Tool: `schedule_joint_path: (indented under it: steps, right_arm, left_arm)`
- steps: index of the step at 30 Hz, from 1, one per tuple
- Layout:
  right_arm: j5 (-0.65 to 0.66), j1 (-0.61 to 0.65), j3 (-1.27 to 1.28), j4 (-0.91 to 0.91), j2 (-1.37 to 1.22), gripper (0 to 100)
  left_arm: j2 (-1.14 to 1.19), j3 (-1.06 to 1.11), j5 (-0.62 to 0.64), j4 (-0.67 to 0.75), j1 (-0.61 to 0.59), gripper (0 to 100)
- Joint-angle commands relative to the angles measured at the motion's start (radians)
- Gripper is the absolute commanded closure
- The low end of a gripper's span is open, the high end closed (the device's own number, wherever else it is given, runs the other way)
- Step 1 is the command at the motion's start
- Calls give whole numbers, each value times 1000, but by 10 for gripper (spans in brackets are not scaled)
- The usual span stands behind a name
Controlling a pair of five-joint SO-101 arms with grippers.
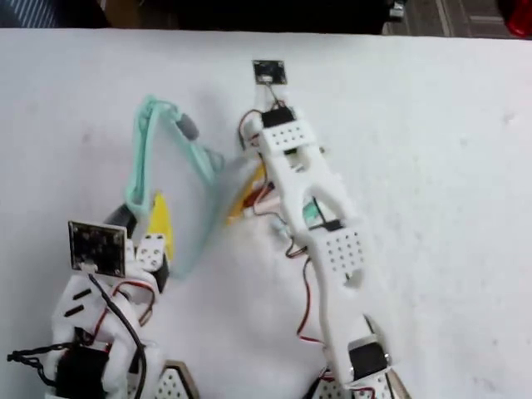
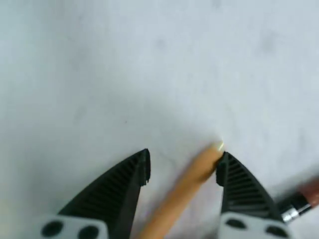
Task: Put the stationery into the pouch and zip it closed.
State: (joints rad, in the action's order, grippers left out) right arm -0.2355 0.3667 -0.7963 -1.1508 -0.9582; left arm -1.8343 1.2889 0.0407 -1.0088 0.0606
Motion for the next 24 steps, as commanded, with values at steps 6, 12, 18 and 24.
schedule_joint_path:
  steps: [6,12,18,24]
  right_arm:
    - [-6,-19,-244,-154,-136,891]
    - [-5,-21,-365,-282,-199,965]
    - [-5,-51,-422,-312,-232,982]
    - [-5,-81,-423,-355,-170,982]
  left_arm:
    - [2,9,6,11,-13,977]
    - [2,9,6,9,-13,977]
    - [2,9,6,9,-13,977]
    - [2,8,8,63,56,977]
